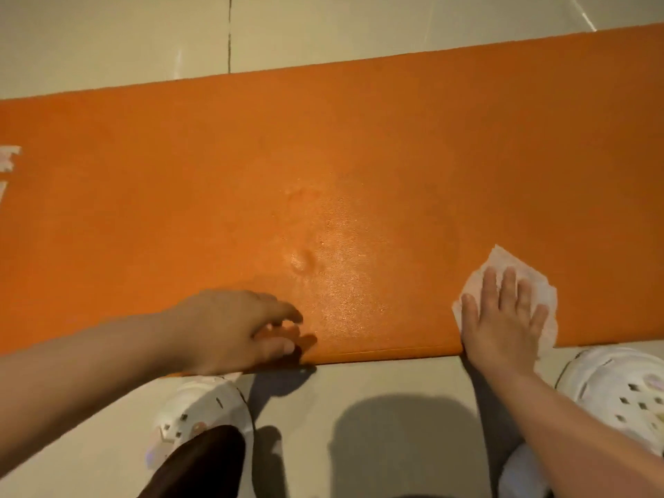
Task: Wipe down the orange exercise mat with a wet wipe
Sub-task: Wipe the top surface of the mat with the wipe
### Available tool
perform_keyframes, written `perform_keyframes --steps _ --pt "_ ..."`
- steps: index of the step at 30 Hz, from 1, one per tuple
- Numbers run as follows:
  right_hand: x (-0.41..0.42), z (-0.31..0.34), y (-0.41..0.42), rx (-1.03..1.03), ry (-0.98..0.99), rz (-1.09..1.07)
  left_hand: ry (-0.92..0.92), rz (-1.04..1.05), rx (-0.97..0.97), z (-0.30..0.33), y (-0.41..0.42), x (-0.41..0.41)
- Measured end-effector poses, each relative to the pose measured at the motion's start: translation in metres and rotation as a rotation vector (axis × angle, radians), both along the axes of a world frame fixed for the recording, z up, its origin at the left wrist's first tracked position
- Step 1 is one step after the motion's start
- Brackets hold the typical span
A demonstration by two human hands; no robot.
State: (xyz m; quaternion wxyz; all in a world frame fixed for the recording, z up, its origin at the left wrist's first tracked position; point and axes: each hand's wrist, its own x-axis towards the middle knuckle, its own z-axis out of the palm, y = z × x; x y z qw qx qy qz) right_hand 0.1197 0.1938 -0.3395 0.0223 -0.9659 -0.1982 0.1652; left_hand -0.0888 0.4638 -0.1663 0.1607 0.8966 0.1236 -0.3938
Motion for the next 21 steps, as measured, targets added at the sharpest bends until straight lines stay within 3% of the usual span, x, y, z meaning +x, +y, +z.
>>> perform_keyframes --steps 2,5,10,14,17,21 --pt "-0.032 -0.003 0.013 0.001 0.017 0.046 -0.139 0.26 0.024 -0.028 0.005 -0.015" --pt "-0.085 -0.012 0.045 0.075 0.01 0.297 -0.258 0.57 0.009 -0.076 0.007 -0.041" --pt "-0.17 -0.012 0.121 0.141 0.067 0.793 -0.337 0.631 0.035 -0.104 0.017 -0.073" --pt "-0.175 -0.002 0.163 0.147 0.105 1.039 -0.407 0.729 0.165 -0.115 0.029 -0.091" --pt "-0.127 -0.006 0.172 0.147 0.062 0.997 -0.376 0.757 0.293 -0.124 0.035 -0.094" --pt "-0.032 -0.014 0.162 0.083 -0.015 0.548 -0.334 0.759 0.322 -0.133 0.052 -0.091"
